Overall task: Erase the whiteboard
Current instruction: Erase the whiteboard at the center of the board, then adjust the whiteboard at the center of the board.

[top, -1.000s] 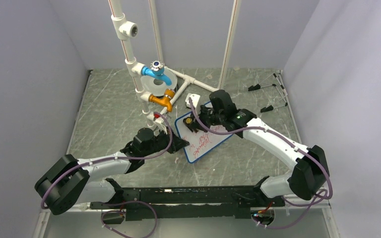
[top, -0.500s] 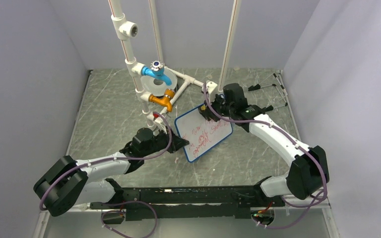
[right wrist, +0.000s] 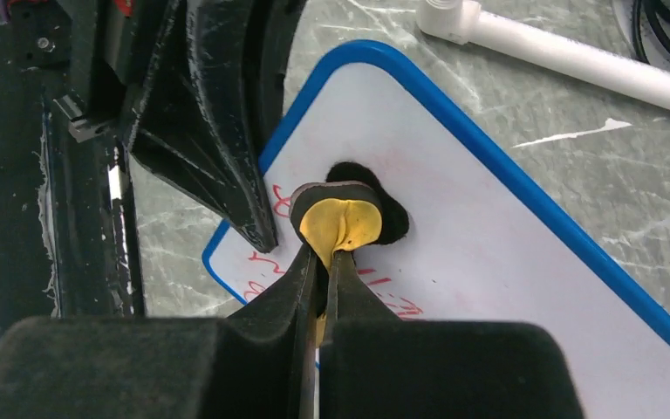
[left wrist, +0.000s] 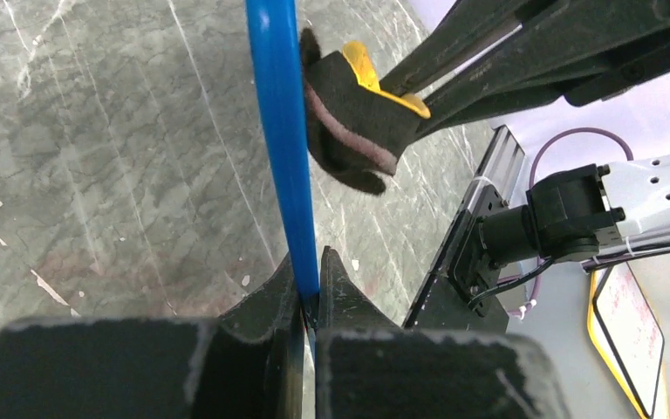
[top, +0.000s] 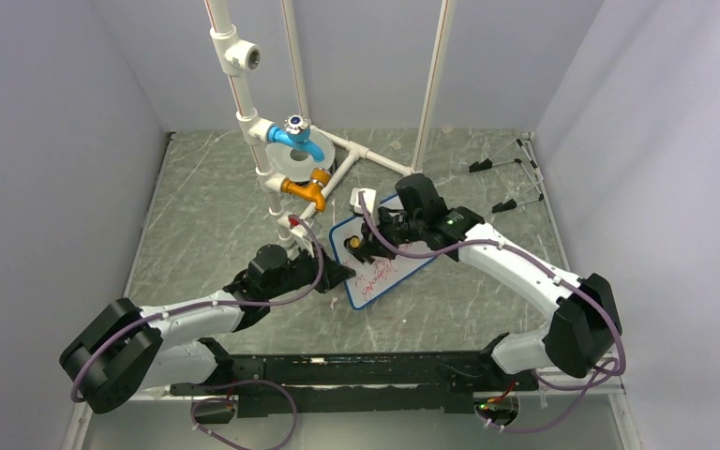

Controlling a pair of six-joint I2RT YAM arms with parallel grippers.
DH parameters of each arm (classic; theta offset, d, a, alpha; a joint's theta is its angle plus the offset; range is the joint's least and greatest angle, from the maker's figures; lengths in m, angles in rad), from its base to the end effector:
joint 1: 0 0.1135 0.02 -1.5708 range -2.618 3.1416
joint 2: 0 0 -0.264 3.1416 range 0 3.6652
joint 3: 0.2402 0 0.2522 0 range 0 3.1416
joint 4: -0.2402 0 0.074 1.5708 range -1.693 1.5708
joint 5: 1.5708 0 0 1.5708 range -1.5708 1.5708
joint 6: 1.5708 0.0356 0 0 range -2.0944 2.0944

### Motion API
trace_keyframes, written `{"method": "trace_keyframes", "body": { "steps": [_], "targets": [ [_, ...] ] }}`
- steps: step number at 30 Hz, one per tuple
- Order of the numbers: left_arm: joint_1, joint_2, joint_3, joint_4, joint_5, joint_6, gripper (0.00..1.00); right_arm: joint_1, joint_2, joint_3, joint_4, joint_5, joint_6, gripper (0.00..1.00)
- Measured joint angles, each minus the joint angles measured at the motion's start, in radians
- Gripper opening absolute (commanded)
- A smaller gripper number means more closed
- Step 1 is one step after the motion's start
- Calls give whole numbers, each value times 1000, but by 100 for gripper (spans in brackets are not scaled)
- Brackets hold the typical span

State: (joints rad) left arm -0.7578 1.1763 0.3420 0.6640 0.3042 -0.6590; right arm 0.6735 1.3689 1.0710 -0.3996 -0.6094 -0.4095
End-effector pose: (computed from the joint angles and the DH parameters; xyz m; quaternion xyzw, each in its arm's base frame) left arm 0.1626 -0.1685 0.1978 0.1348 0.7501 -0.5024 0.4083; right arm 0.2202 0.2018 0.2913 -0.5543 0.6754 0.3226 0.3641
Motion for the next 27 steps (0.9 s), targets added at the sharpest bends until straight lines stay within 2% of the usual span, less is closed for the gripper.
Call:
{"method": "trace_keyframes", "body": {
  "steps": [4, 10, 15, 19, 24, 27],
  "targets": [
    [0, -7, -1, -8, 2, 10, 0, -35, 0, 0, 6, 26, 46, 0],
    [2, -17, -1, -9, -7, 10, 0, -178, -13, -29, 88, 205, 105, 0],
    [2, -24, -2, -9, -6, 11, 0, -201, -13, -43, 110, 269, 106, 0],
    [2, -43, -14, -16, -4, 16, 0, -187, -13, -43, 104, 214, 79, 0],
    [2, -75, -19, -50, 4, 56, 0, -161, -14, -18, 6, 28, -9, 0],
    [1, -119, -19, -109, 14, 120, 0, -197, -20, 6, -77, -80, -84, 0]
  ]
}}
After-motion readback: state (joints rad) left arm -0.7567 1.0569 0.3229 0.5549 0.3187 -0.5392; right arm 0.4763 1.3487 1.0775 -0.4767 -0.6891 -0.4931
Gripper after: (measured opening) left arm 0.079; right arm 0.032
